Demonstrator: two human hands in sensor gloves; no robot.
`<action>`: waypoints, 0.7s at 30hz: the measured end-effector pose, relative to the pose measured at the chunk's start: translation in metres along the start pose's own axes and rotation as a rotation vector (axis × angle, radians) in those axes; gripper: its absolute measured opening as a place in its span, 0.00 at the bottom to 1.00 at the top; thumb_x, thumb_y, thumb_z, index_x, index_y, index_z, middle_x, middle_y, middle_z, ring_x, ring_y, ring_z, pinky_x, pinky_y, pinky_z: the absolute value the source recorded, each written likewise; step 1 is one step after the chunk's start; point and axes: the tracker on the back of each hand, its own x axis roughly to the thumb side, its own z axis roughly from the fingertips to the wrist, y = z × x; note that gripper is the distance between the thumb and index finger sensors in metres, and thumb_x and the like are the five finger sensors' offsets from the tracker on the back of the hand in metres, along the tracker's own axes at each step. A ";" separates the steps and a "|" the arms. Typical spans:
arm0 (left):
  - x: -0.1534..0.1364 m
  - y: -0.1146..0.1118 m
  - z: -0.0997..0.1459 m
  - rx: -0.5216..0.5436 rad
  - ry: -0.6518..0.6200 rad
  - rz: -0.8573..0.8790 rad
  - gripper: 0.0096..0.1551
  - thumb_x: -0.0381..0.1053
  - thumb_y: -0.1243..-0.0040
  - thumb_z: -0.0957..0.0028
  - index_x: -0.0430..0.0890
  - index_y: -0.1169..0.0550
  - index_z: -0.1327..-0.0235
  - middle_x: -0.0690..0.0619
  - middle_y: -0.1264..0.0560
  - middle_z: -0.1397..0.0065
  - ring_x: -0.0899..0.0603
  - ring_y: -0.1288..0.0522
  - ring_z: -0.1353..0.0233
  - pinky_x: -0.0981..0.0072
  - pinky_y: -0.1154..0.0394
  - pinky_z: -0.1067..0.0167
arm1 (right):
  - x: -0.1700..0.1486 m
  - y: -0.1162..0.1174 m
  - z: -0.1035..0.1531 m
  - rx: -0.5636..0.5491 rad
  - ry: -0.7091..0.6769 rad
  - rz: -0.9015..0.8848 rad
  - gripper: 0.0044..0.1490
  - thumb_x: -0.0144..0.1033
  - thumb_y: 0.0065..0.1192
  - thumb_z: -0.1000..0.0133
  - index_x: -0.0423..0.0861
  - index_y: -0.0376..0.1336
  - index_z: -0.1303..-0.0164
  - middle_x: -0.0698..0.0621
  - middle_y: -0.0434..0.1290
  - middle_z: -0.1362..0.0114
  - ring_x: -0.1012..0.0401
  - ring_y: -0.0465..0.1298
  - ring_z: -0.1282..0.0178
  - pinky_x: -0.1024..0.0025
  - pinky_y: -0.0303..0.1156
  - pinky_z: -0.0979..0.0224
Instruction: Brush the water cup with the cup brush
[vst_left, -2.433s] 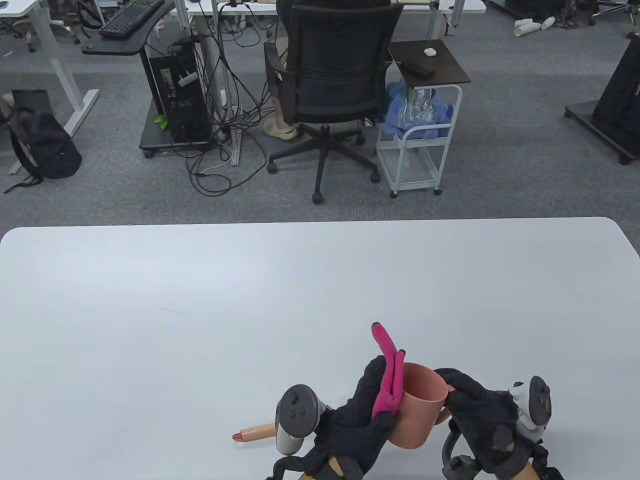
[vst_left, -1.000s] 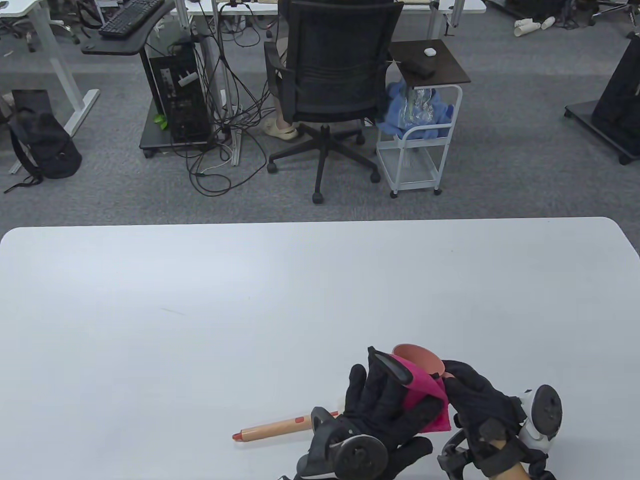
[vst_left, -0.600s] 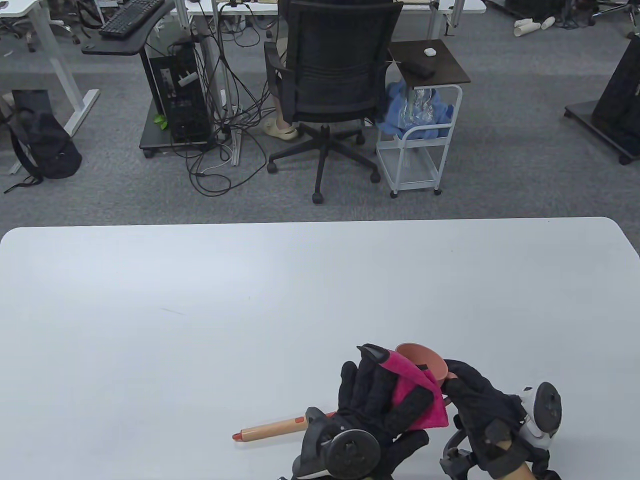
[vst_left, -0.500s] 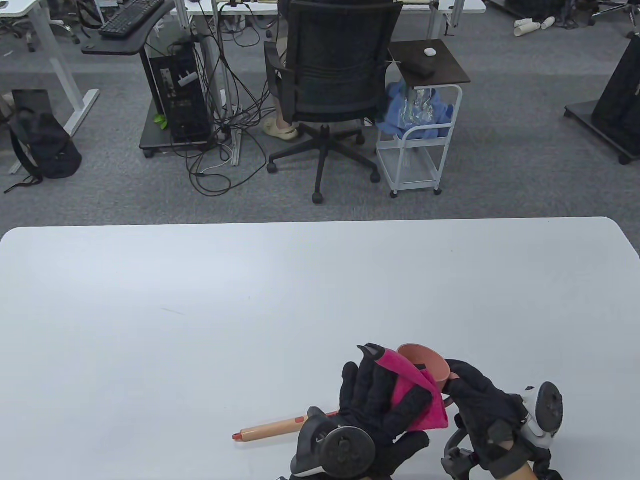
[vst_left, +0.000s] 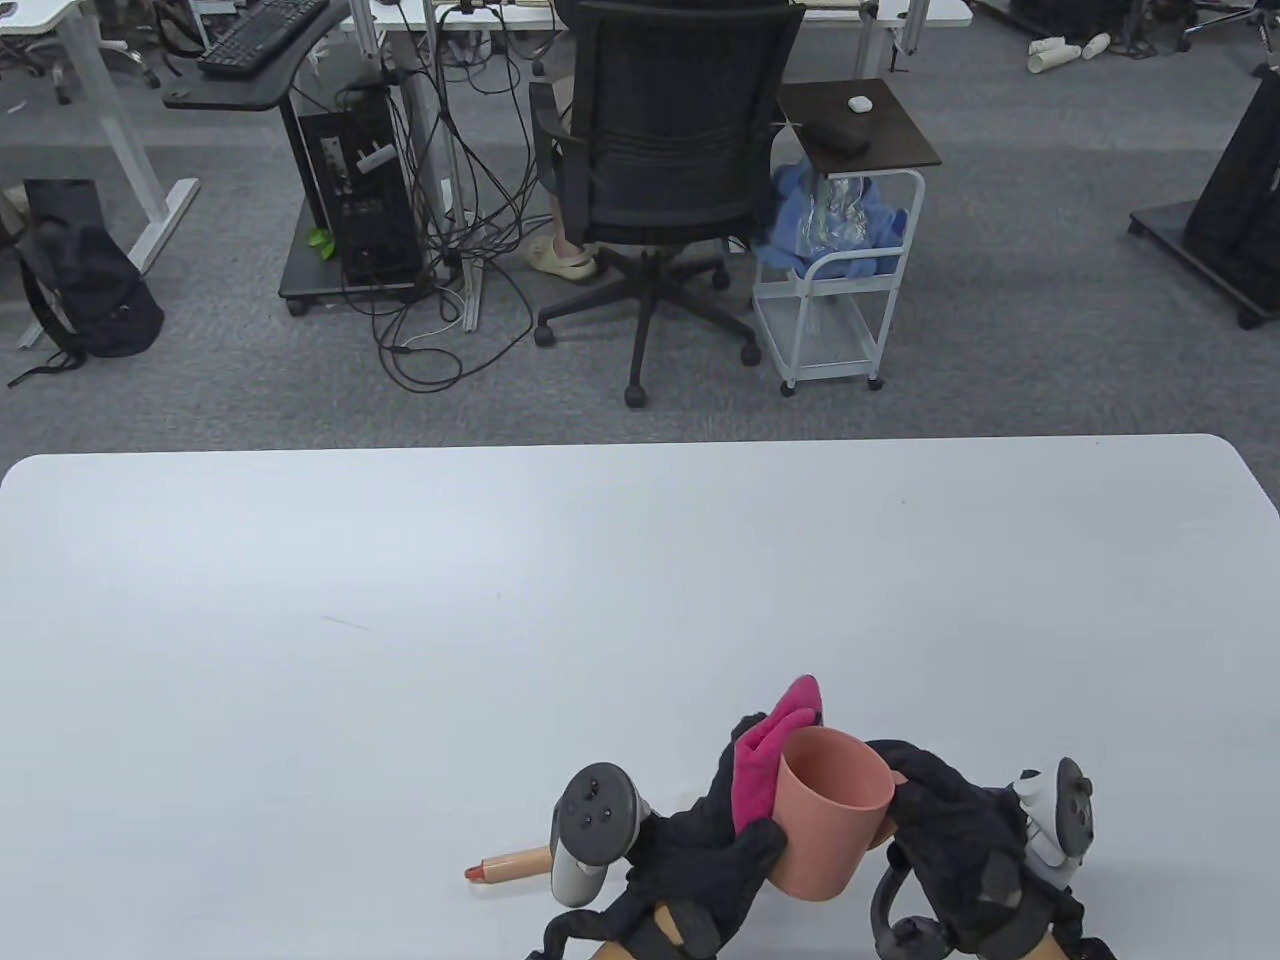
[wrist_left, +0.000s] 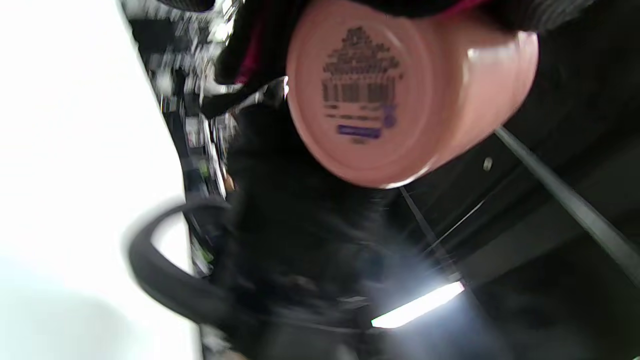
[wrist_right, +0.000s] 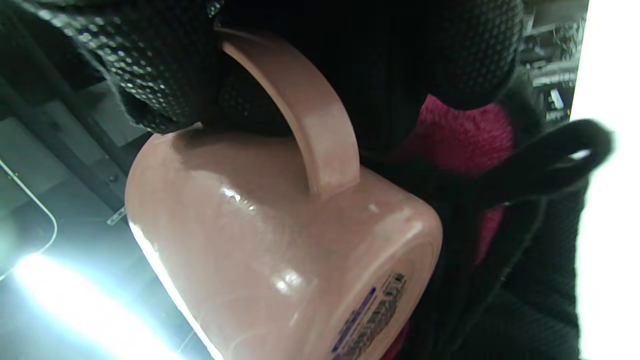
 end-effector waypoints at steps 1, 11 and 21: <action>-0.005 -0.001 -0.001 -0.018 0.007 0.113 0.44 0.75 0.55 0.49 0.66 0.53 0.22 0.51 0.45 0.17 0.36 0.44 0.13 0.34 0.45 0.20 | -0.001 0.002 0.000 0.022 0.008 -0.007 0.27 0.54 0.66 0.45 0.46 0.71 0.47 0.44 0.75 0.33 0.50 0.77 0.45 0.55 0.70 0.38; -0.005 0.034 0.011 0.232 -0.037 0.341 0.37 0.69 0.55 0.45 0.65 0.46 0.22 0.52 0.40 0.19 0.36 0.36 0.18 0.39 0.38 0.22 | 0.015 -0.017 0.001 -0.097 -0.046 0.239 0.28 0.50 0.73 0.49 0.46 0.72 0.45 0.43 0.74 0.30 0.54 0.81 0.53 0.58 0.75 0.45; -0.002 0.054 0.024 0.385 -0.087 0.421 0.38 0.69 0.57 0.45 0.65 0.48 0.22 0.51 0.42 0.18 0.36 0.37 0.17 0.39 0.39 0.22 | 0.004 -0.056 0.010 -0.271 0.187 0.620 0.28 0.40 0.70 0.46 0.46 0.64 0.37 0.40 0.61 0.22 0.51 0.77 0.45 0.57 0.73 0.40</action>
